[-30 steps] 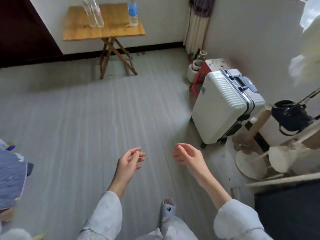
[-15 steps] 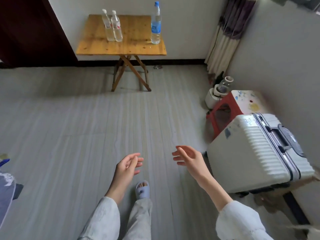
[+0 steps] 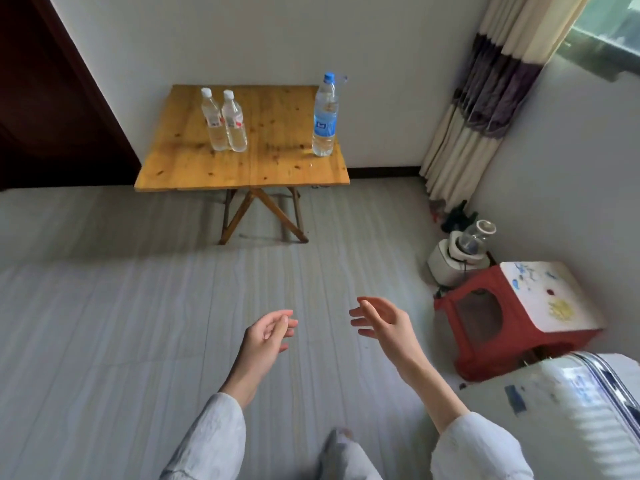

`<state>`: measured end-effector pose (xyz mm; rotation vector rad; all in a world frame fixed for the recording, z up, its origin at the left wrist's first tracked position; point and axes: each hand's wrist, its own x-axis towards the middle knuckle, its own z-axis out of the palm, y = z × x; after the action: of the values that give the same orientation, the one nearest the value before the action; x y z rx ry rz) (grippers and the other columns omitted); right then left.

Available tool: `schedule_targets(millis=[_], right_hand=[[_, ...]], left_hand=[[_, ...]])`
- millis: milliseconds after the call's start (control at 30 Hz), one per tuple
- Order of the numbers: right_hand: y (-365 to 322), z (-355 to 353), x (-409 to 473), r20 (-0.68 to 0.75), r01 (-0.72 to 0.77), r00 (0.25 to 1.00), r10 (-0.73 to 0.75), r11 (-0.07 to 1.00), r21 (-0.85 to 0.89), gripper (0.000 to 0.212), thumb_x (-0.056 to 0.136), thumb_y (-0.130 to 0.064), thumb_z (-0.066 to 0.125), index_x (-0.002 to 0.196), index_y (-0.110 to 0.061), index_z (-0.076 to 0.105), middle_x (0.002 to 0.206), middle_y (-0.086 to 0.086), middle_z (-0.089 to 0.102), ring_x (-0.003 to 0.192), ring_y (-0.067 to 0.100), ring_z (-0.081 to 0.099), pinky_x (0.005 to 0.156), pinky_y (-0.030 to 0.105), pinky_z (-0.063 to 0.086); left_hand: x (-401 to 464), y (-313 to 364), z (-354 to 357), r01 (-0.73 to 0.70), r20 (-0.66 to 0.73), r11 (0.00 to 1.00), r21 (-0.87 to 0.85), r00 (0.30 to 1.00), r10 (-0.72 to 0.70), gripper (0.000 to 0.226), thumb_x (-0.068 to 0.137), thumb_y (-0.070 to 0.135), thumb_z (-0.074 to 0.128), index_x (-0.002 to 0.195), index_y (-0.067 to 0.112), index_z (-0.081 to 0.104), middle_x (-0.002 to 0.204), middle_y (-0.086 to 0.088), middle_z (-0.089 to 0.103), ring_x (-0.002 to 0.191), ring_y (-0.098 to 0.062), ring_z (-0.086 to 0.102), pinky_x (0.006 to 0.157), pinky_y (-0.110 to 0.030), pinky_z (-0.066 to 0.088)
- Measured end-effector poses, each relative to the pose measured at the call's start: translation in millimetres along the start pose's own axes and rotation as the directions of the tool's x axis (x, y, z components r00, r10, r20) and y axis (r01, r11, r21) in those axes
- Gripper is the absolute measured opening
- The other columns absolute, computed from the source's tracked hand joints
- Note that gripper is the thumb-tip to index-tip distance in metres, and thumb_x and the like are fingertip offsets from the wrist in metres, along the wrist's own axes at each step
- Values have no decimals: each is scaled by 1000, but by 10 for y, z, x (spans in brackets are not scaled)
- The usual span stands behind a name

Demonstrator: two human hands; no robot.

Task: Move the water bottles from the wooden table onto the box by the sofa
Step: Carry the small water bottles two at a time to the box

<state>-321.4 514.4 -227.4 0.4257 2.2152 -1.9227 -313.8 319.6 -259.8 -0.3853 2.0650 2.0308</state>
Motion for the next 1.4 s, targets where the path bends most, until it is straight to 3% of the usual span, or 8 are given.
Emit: schedule_targets(millis=[200,333,600,900,1000,1167,1333,1400], right_hand=[[-299,182,1360,87,4,996,0,999,-48,21,91,-24,49,106,-12,60,87,1,69,80,16,67,76,28,54],[-744,333,2361,142,37,989,-31,999,-40,20,91,-24,50,104,-13,60,88,3,69,81,17,67,76,29,54],[-1462,730,3770,245,95,967,-64,989,-115,17,92,-25,49,102,-16,59,89,2,69,85,17,67,81,33,54],[-1853,1691,5122,259,77,965,-37,986,-148,25,92,-25,48,109,-10,58,95,9,69,87,20,67,81,35,54],[-1979,2131,5594,221,70,975,-31,982,-175,29,92,-26,48,113,-8,57,97,9,68,89,21,66,81,35,54],[-2232,2907,6278,199,58,980,1,955,-290,35,89,-29,53,118,-8,54,109,12,66,100,24,63,87,42,53],[-2445,3371,6962,85,108,993,-79,897,-428,56,85,-36,57,132,-11,40,129,11,54,115,23,53,94,35,44],[-2449,3505,7170,72,136,991,-115,863,-487,64,84,-39,58,137,-12,33,137,11,46,125,23,45,100,34,38]], left_hand=[[1146,229,-86,59,-76,998,-7,995,-59,17,94,17,43,96,22,59,98,-4,65,95,-21,60,78,-27,49],[2029,712,-161,25,-143,1000,-4,989,-25,19,94,19,42,104,16,57,100,-5,64,95,-19,61,82,-29,49],[3323,1387,-476,-33,-212,999,11,977,35,18,94,25,42,103,25,58,104,1,65,99,-13,62,86,-29,49],[4816,1586,-1298,13,-201,1000,-22,980,-17,18,95,20,41,96,27,58,104,-4,65,99,-19,61,83,-30,49],[5380,1720,-1700,31,-163,999,19,986,-27,17,95,21,41,103,24,56,109,-7,64,102,-20,59,84,-30,48],[6243,2012,-2387,53,-124,988,144,992,-35,37,91,34,45,127,27,40,131,1,48,116,-12,47,97,-31,40],[7032,2266,-2672,5,-119,955,296,992,32,61,90,35,48,142,24,16,150,1,23,135,-12,26,112,-34,25],[7267,2310,-2664,-58,-81,924,378,992,95,63,91,34,46,143,23,12,152,2,18,135,-6,21,110,-25,20]])
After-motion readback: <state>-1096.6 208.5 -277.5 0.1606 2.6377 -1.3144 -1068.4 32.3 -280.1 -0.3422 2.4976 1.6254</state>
